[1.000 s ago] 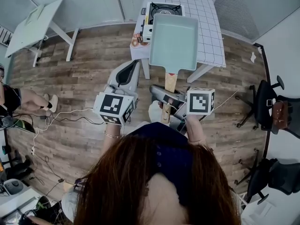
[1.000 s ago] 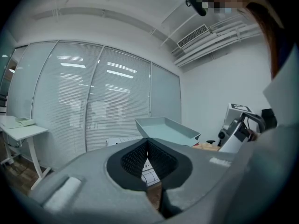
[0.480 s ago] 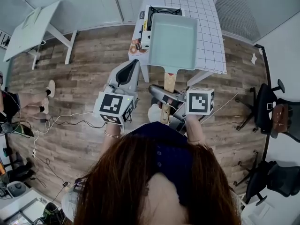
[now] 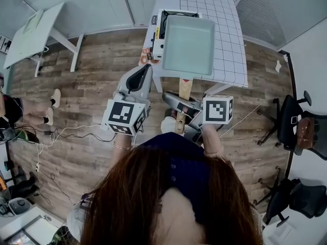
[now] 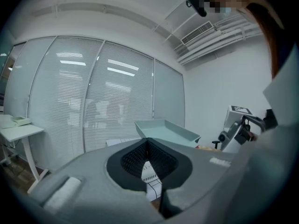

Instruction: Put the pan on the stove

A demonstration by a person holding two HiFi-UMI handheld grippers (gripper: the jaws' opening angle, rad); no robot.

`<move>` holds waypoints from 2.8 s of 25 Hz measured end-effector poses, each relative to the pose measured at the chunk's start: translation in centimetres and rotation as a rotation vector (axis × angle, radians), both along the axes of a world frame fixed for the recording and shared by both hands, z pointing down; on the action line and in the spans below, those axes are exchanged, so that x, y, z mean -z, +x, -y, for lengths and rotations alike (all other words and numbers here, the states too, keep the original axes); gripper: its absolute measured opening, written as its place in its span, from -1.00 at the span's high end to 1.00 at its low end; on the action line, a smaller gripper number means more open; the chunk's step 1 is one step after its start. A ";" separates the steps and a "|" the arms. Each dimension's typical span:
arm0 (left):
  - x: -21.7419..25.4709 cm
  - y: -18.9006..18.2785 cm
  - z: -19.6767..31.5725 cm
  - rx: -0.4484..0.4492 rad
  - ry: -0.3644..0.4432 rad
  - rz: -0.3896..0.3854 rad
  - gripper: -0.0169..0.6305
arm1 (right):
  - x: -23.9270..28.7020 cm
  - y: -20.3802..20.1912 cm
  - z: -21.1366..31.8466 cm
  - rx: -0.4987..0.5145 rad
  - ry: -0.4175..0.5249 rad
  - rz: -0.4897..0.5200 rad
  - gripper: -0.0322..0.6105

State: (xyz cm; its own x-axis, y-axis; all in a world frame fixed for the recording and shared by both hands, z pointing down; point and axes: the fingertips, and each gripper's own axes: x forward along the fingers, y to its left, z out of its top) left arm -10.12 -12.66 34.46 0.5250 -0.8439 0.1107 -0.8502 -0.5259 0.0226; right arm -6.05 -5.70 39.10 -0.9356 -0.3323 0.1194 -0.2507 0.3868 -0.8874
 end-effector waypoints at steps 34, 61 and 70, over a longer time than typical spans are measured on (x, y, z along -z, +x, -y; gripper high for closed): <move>-2.4 0.7 10.7 0.066 -0.039 0.002 0.92 | -2.9 1.5 11.1 0.054 -0.061 -0.008 0.70; -3.5 0.7 16.0 0.085 -0.053 0.004 0.91 | -5.4 1.3 17.2 0.081 -0.088 0.003 0.68; -3.8 0.6 16.5 0.084 -0.060 0.007 0.92 | -6.5 1.4 18.1 0.074 -0.116 0.000 0.68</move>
State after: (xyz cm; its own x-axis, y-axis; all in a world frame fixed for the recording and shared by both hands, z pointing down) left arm -9.56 -29.18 38.22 0.4513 -0.8769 0.1657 -0.8917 -0.4503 0.0458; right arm -4.65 -23.83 45.59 -0.9570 -0.2465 0.1532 -0.2255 0.2992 -0.9272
